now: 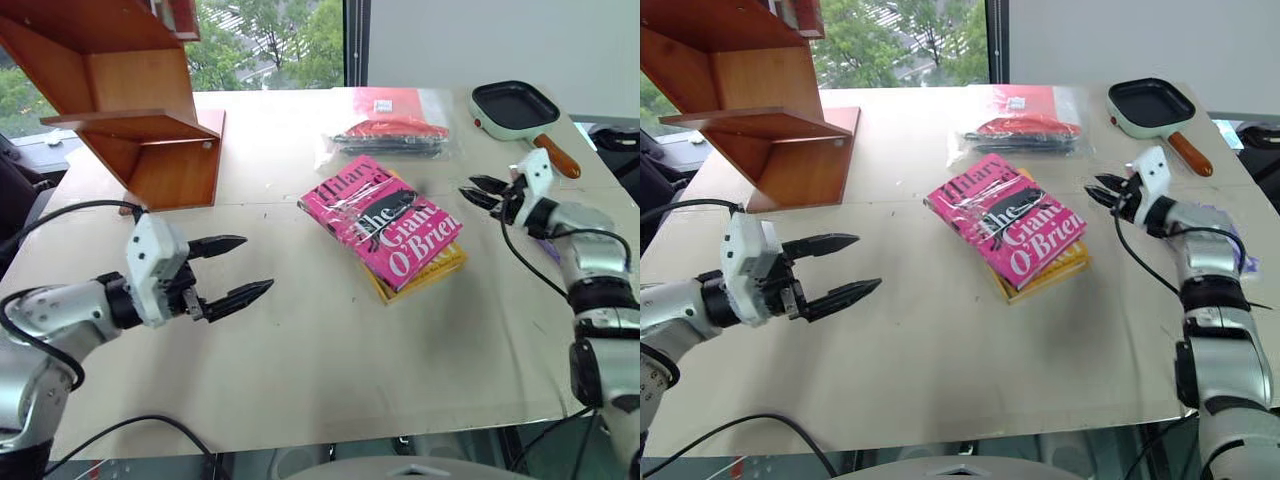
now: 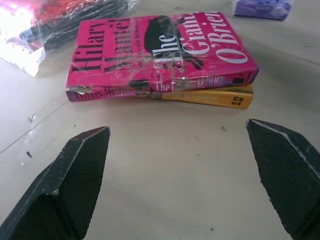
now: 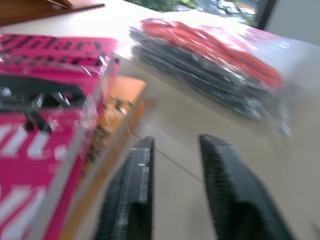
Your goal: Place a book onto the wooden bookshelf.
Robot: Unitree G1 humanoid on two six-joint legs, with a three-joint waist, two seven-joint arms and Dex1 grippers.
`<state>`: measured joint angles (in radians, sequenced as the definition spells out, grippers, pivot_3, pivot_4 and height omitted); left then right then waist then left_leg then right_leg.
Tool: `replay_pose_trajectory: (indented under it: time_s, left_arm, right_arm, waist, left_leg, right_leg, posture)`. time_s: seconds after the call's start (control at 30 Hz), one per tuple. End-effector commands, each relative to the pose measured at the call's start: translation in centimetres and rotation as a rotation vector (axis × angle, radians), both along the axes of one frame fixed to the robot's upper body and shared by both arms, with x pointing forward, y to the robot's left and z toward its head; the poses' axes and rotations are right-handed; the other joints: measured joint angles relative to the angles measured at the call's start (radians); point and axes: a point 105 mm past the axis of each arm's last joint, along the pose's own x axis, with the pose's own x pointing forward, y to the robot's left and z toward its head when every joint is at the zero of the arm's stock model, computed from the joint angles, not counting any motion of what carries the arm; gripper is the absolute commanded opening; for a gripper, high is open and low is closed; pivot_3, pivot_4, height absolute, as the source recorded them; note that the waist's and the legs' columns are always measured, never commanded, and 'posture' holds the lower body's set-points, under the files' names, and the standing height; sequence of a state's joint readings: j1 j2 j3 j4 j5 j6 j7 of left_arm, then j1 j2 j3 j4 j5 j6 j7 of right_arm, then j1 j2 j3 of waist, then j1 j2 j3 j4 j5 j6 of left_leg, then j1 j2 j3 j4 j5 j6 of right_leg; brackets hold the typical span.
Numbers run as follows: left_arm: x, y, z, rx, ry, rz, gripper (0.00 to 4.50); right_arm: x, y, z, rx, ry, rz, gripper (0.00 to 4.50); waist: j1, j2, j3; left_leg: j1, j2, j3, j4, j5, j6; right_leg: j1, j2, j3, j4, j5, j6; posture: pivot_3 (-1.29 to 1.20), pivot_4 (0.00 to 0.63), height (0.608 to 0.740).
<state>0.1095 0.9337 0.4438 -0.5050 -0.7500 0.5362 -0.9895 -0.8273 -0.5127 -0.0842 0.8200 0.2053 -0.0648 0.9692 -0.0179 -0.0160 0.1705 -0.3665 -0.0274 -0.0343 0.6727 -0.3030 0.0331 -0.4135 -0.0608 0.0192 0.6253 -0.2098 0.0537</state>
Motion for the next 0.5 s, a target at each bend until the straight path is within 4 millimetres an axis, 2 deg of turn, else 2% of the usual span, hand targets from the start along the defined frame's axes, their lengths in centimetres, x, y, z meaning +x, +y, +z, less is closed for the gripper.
replay_pose_trajectory:
  time_s: [0.03, 0.2, 0.5]
  left_arm:
    - [-0.5, -0.2, 1.2, 0.012, -0.016, -0.055, 4.5]
    - [-0.3, -0.1, 1.6, 0.034, -0.029, -0.046, 4.5]
    - [-0.6, -0.2, 1.1, 0.044, -0.02, -0.042, 4.5]
  right_arm:
    - [0.6, 1.1, 0.4, -0.027, -0.019, 0.042, 0.09]
    - [0.6, 2.9, 0.3, -0.039, -0.008, 0.125, 0.09]
    - [-1.9, 4.6, -0.6, -0.009, 0.038, 0.323, 0.09]
  waist:
    - [0.002, 0.0, 0.0]
    - [-0.001, 0.0, 0.0]
    - [-0.009, 0.0, 0.0]
  left_leg:
    - [-0.002, 0.0, 0.0, -0.002, 0.0, 0.0]
    - [-0.017, -0.001, 0.0, -0.002, 0.0, -0.001]
    - [-0.015, -0.001, -0.001, -0.002, 0.001, -0.002]
  right_leg:
    - [-0.002, -0.002, 0.0, -0.001, 0.0, 0.0]
    - [-0.018, -0.005, -0.003, 0.0, 0.0, 0.0]
    - [-0.017, -0.005, -0.003, 0.001, 0.0, 0.0]
  posture:
    - [0.0, 0.15, 0.74]
    - [0.0, 0.15, 0.74]
    - [0.0, 0.15, 0.74]
